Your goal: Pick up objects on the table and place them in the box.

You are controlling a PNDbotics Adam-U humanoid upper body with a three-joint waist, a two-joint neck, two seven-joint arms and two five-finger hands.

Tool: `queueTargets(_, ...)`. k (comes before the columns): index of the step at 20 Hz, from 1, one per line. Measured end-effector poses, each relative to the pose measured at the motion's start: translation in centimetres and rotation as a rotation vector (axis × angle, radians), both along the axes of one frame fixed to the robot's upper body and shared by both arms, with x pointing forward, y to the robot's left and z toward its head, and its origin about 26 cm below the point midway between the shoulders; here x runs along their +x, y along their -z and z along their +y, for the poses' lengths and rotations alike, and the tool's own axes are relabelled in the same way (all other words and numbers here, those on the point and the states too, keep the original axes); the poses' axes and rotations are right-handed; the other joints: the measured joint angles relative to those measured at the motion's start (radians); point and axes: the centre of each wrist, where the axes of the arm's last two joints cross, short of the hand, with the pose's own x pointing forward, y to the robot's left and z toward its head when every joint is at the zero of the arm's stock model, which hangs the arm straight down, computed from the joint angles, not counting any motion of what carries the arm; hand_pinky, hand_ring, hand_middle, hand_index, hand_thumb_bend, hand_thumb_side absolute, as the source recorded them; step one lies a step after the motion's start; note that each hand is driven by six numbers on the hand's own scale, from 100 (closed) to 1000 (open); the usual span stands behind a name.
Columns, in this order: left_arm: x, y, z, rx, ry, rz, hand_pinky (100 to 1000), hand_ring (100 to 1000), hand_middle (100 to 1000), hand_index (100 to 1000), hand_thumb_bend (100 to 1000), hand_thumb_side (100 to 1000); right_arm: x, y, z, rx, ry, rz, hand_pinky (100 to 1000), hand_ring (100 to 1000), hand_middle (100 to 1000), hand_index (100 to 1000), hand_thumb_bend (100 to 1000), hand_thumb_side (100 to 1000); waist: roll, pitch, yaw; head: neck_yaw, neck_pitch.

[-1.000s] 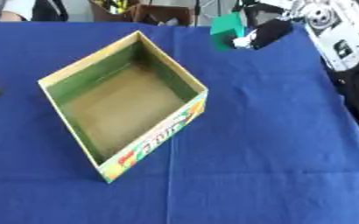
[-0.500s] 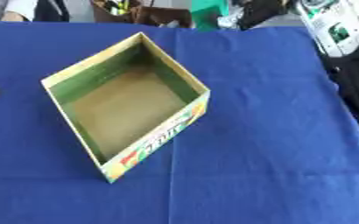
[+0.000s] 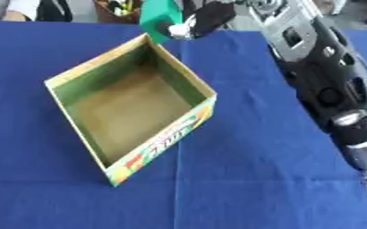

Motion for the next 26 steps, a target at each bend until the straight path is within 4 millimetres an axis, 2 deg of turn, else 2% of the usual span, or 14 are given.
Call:
queueTargets(6,0.0,-0.1,-0.1,-0.005,0.008,-0.019,673,696,727,834,100,1000,0.4,1.6,2.6,-0.022,-0.021,0.028,706,551,301,377,100,474,0.000,0.000,0.009,-0.006,0.000)
queueTargets(12,0.2,-0.5,-0.3,-0.009,0.024,-0.064,672,696,727,834,100,1000,0.9,4.4,4.6,-0.048,-0.027,0.081,705,549,300,376,100,444,0.000,0.001,0.012,-0.007,-0.001)
queueTargets(26,0.3,-1.0,-0.4,-0.010,0.037,-0.093,671,696,727,834,100,1000,2.6,9.7,6.0,-0.186,0.025,0.156,692,559,312,386,100,436,-0.003,0.008,0.017,-0.014,-0.001)
